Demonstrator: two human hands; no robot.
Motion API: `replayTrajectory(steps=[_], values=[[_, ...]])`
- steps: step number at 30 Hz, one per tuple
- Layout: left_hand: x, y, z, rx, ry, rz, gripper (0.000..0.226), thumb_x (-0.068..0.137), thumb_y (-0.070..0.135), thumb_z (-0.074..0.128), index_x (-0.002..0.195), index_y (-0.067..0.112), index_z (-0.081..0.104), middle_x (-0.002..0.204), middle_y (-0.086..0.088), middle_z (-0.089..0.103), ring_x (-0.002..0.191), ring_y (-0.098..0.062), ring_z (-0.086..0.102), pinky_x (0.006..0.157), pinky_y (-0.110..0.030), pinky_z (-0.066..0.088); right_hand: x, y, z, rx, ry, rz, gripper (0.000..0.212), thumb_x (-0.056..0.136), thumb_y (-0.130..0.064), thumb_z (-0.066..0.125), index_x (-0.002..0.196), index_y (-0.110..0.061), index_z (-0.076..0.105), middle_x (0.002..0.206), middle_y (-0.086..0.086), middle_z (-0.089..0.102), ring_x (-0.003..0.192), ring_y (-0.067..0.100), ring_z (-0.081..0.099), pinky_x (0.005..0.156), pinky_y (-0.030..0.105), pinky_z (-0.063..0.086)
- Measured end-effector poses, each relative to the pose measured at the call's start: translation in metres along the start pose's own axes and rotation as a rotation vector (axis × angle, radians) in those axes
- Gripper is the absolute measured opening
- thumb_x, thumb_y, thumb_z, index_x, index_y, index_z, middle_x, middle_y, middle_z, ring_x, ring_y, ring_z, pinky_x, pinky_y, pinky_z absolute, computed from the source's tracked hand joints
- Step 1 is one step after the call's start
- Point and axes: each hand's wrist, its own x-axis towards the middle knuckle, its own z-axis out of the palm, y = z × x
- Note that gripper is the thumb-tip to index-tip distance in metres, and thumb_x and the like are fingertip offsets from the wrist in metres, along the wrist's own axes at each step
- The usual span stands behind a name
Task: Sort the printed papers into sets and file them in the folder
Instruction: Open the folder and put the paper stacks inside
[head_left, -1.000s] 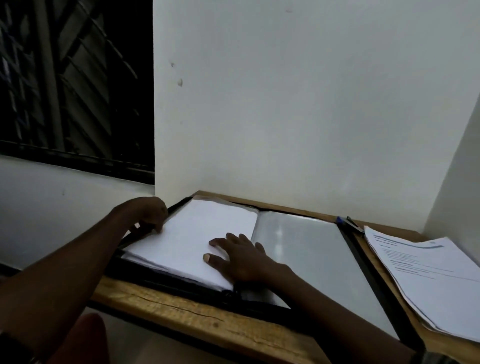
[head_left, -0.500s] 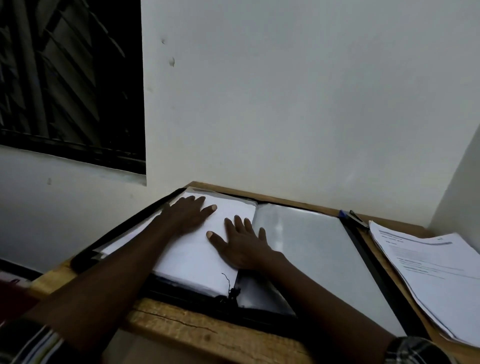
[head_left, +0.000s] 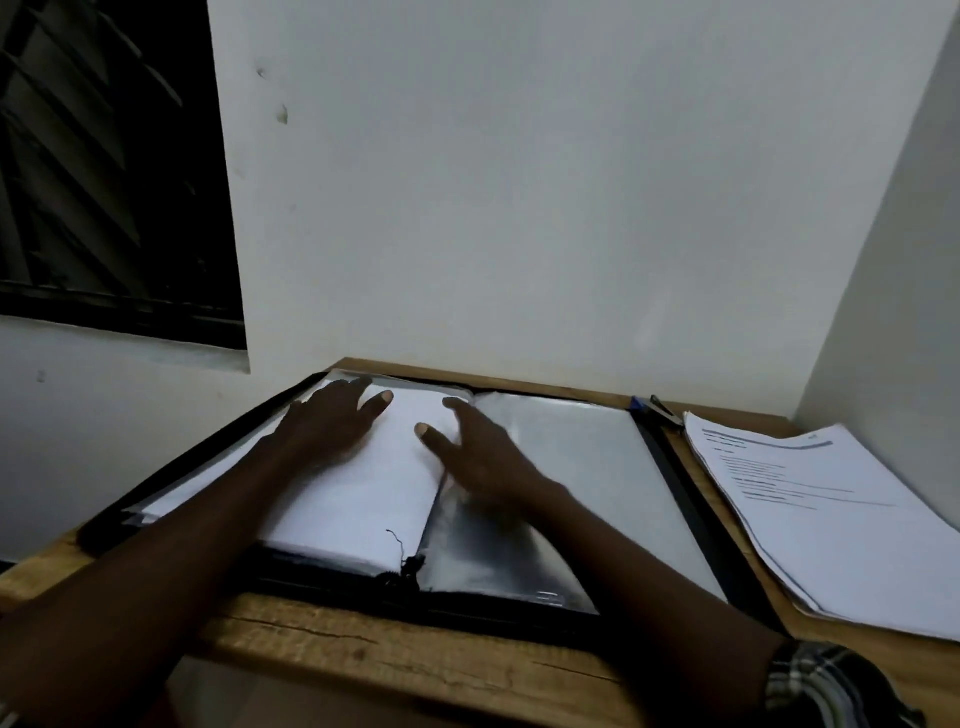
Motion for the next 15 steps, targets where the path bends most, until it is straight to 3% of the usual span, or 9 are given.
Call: replayTrajectory(steps=[4,6,9,15], values=[[-0.008,0.04,-0.002,-0.093,0.045,0.067,0.077,0.09,0.067,0.043,0.146,0.015,0.041,0.15,-0.01,0.044,0.139,-0.027,0.039,0.112,-0.043,0.034,-0.017,0.034,-0.053,-0.02,0.136,0.071,0.062,0.094,-0.048,0.054,0.144,-0.013,0.04,0.149,0.005,0.043,0.136,0.02,0.039,0.108,0.028,0.029],[-0.012,0.073,-0.002,-0.15,0.036,0.107,0.067,0.095,0.054,0.049,0.145,0.011,0.041,0.148,-0.012,0.045,0.137,-0.028,0.04,0.109,-0.036,0.033,-0.027,0.057,-0.082,-0.012,0.191,0.135,0.059,0.092,-0.045,0.059,0.14,-0.014,0.044,0.143,0.006,0.047,0.131,0.021,0.044,0.101,0.027,0.033],[-0.022,0.13,0.003,-0.243,-0.011,0.173,0.058,0.096,0.047,0.051,0.142,0.011,0.045,0.137,-0.012,0.056,0.126,-0.027,0.051,0.093,-0.028,0.038,-0.045,0.091,-0.12,-0.006,0.27,0.243,0.055,0.09,-0.041,0.064,0.136,-0.017,0.047,0.135,0.006,0.053,0.125,0.022,0.049,0.093,0.026,0.035],[-0.025,0.229,0.034,-0.457,-0.153,0.237,0.058,0.091,0.049,0.06,0.138,0.016,0.05,0.13,-0.011,0.06,0.119,-0.031,0.055,0.102,-0.043,0.046,-0.085,0.155,-0.174,0.127,0.494,0.352,0.047,0.089,-0.027,0.065,0.132,-0.014,0.052,0.135,0.008,0.054,0.122,0.023,0.051,0.091,0.026,0.037]])
